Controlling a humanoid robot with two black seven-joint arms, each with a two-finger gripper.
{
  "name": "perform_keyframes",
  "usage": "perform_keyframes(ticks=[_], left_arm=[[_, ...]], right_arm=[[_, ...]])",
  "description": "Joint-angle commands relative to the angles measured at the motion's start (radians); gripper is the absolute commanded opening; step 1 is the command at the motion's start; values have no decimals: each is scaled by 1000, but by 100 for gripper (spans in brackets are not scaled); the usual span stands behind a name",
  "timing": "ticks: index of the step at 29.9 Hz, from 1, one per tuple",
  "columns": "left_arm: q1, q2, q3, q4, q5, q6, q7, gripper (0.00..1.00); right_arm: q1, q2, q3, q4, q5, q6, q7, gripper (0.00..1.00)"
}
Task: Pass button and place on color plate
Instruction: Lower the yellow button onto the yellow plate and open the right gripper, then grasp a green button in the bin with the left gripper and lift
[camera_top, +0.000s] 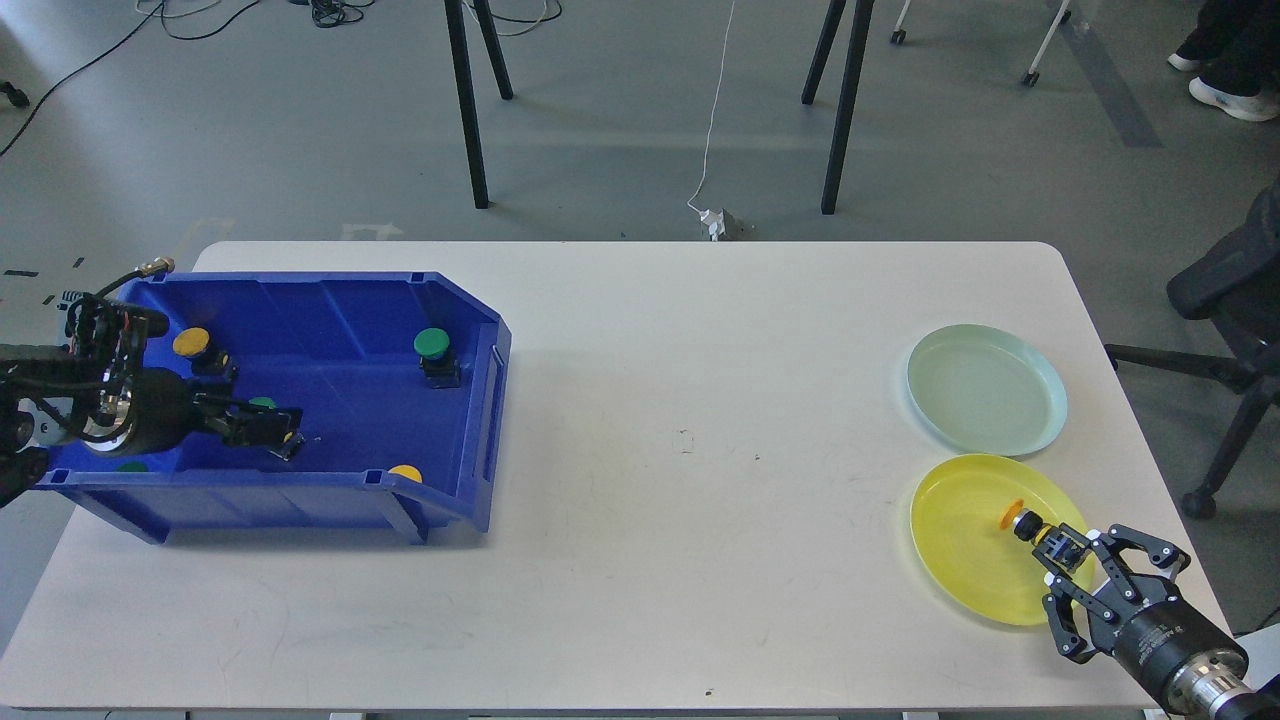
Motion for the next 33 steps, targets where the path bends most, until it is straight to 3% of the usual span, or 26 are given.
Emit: perform_keyframes(ticks=[1, 2, 3, 4, 5, 14, 18, 19, 20, 22, 28, 30, 33], left_arm=[[1, -10, 0, 14, 3, 0, 0, 95], [1, -11, 0, 15, 2, 1, 0, 93], [1, -13, 0, 15, 3, 6, 0, 90], [1, -13, 0, 15, 3, 9, 0, 87], [1, -13, 0, 17, 5, 9, 0, 84], [19, -13, 3, 35, 8, 41, 0, 63], [21, -13, 44, 40, 5, 52, 0, 33], [21, -13, 45, 40, 3, 66, 0, 22], [21, -13, 45, 40, 2, 95, 0, 4], [19, -11, 43, 27, -6, 124, 0, 2], [-13, 22, -11, -57, -33, 100, 0, 3], [-14, 87, -69, -161, -111, 94, 0, 3], [-16, 197, -159, -388, -314, 20, 0, 4]], right_arm=[[3, 6, 12, 5, 2, 4, 5, 31], [4, 8, 15, 5, 4, 4, 6, 44], [7, 11, 18, 5, 5, 4, 8, 64], [8, 15, 18, 5, 7, 5, 8, 91], [10, 20, 19, 7, 7, 7, 9, 100], [7, 18, 27, 7, 7, 74, 11, 100], [5, 17, 27, 8, 7, 76, 11, 100], [5, 17, 29, 8, 7, 76, 11, 100], [5, 15, 29, 10, 8, 78, 11, 100], [5, 14, 29, 14, 8, 78, 11, 100], [7, -4, 82, 120, 4, 78, 11, 100], [8, -34, 110, 178, -7, 78, 11, 100], [77, -66, 128, 256, -91, 78, 9, 100]])
